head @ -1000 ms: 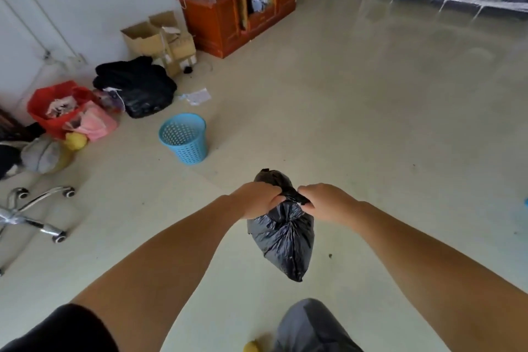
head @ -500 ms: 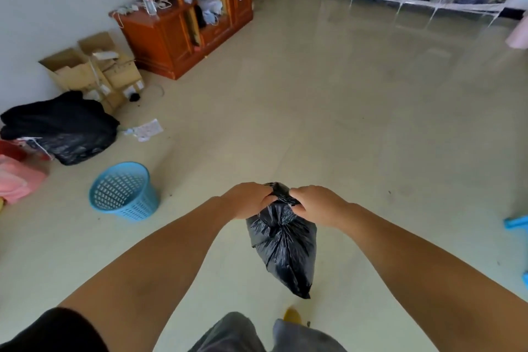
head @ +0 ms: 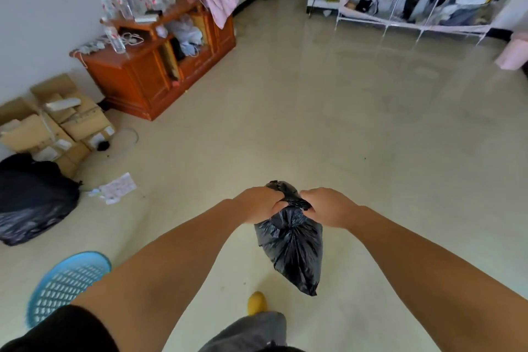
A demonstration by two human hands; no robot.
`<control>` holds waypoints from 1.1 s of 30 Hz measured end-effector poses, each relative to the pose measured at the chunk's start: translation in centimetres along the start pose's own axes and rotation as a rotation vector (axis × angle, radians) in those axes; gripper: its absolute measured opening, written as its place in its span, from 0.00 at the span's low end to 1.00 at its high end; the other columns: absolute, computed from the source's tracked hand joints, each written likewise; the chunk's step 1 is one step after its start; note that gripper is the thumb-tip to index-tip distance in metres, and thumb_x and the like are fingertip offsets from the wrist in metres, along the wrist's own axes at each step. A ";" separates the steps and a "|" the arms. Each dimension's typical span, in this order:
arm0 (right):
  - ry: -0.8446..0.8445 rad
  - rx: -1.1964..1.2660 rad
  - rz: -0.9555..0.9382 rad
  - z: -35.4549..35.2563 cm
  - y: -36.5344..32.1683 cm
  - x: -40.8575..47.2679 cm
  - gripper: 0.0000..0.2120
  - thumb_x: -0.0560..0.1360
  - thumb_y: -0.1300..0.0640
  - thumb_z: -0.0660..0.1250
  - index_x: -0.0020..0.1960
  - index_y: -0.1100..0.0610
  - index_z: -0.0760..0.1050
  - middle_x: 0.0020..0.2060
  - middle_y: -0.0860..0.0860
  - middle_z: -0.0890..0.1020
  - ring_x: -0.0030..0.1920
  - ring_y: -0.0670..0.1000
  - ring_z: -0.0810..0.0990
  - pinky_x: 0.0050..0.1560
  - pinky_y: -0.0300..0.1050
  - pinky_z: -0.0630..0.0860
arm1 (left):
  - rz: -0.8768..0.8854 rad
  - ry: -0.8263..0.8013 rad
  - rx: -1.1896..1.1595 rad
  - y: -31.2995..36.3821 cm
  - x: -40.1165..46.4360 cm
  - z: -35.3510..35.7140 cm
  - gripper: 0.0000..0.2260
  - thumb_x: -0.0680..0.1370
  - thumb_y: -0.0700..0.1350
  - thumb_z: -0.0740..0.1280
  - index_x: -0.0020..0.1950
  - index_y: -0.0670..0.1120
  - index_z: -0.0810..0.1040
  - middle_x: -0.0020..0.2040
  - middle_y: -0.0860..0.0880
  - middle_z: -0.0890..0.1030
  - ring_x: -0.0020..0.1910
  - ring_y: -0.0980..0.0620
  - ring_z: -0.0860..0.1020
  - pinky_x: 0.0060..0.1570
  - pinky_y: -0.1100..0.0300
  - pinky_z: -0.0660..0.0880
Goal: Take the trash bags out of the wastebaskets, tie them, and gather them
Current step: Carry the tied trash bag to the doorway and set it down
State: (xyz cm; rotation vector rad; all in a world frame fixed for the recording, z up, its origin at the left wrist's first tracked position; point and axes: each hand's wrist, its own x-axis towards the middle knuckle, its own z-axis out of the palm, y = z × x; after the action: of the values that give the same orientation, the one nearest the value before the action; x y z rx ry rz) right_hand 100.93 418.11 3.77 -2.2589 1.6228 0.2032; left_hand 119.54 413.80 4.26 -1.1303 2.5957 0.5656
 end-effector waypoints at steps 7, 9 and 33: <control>0.008 0.080 0.064 -6.8 6.4 12.4 0.07 0.78 0.57 0.58 0.43 0.54 0.62 0.31 0.46 0.66 0.38 0.53 0.69 0.32 0.39 0.61 | 0.072 -0.044 0.064 -7.8 12.1 -9.3 0.17 0.83 0.50 0.50 0.51 0.41 0.72 0.40 0.48 0.72 0.39 0.48 0.70 0.42 0.55 0.68; 0.016 0.086 0.077 -8.5 8.5 16.1 0.07 0.78 0.57 0.57 0.42 0.53 0.62 0.31 0.46 0.66 0.36 0.52 0.69 0.32 0.39 0.61 | 0.070 -0.044 0.076 -9.9 15.8 -11.5 0.16 0.84 0.50 0.50 0.49 0.42 0.71 0.39 0.48 0.72 0.39 0.48 0.71 0.41 0.55 0.68; -0.017 0.075 -0.019 -32.2 39.8 69.1 0.05 0.78 0.57 0.57 0.43 0.53 0.64 0.33 0.48 0.69 0.37 0.53 0.70 0.32 0.42 0.63 | -0.037 0.015 -0.074 -39.3 65.2 -38.5 0.16 0.84 0.51 0.50 0.51 0.42 0.72 0.40 0.49 0.72 0.40 0.48 0.71 0.41 0.57 0.65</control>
State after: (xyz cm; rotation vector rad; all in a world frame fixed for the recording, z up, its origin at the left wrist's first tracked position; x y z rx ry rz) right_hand 83.76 333.85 4.03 -2.2096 1.5735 0.1533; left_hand 102.37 330.30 4.25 -1.2072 2.5801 0.6519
